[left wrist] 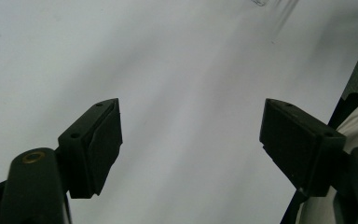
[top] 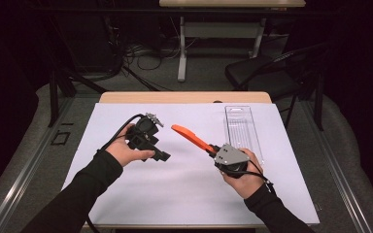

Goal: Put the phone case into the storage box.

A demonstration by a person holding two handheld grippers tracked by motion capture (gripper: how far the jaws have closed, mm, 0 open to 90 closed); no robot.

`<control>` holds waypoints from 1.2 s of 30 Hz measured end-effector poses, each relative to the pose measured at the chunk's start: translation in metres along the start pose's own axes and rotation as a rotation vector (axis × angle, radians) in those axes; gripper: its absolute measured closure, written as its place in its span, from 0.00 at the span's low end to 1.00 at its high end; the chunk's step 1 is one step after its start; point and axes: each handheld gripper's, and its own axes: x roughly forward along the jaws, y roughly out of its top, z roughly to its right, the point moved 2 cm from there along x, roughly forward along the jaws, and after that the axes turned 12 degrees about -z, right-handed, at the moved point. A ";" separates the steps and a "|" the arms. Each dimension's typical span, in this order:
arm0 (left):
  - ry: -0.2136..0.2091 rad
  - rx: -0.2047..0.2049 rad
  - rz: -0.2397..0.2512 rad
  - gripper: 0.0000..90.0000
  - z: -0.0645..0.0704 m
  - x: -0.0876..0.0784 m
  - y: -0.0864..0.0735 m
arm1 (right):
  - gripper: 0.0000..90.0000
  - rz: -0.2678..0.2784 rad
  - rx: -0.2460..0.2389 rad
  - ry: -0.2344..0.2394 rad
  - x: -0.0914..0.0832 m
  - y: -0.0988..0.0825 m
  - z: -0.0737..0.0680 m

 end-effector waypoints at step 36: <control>-0.033 0.010 0.250 0.49 0.005 0.008 0.014 | 0.89 0.142 0.300 0.127 0.002 -0.016 0.002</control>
